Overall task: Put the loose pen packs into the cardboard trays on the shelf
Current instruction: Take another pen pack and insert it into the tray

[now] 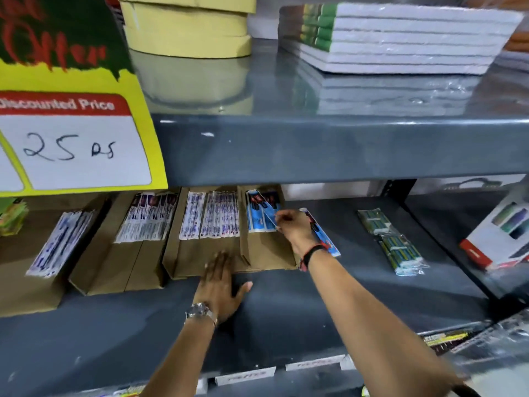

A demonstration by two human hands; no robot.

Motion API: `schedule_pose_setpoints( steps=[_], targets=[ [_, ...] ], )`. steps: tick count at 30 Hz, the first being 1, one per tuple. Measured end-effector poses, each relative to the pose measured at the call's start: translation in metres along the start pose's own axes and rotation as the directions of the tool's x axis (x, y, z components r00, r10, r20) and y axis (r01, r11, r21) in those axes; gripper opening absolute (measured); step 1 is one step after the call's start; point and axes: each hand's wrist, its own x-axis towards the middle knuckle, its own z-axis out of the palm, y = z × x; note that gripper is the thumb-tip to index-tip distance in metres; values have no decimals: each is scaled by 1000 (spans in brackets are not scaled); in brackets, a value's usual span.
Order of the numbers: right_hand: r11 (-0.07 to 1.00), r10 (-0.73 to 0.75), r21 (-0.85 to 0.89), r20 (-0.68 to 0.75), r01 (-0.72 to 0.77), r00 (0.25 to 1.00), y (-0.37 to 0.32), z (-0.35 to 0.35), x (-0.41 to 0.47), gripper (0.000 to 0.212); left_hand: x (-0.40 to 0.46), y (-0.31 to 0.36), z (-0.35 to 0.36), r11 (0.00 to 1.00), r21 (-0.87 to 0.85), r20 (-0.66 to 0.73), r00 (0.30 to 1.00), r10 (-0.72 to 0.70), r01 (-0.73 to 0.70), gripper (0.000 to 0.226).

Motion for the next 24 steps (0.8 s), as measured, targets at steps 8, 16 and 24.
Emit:
schedule_pose_setpoints(
  steps=[8, 16, 24],
  targets=[
    [921, -36, -376, 178, 102, 983, -12, 4, 16, 23, 4, -8, 13, 998, -48, -67, 997, 35, -39, 77],
    [624, -17, -779, -87, -58, 996, 29, -81, 17, 30, 4, -7, 15, 999, -26, -91, 995, 45, -47, 75],
    [609, 148, -767, -143, -204, 979, 47, -84, 7, 40, 5, -9, 13, 999, -21, -50, 998, 34, -35, 74]
  ],
)
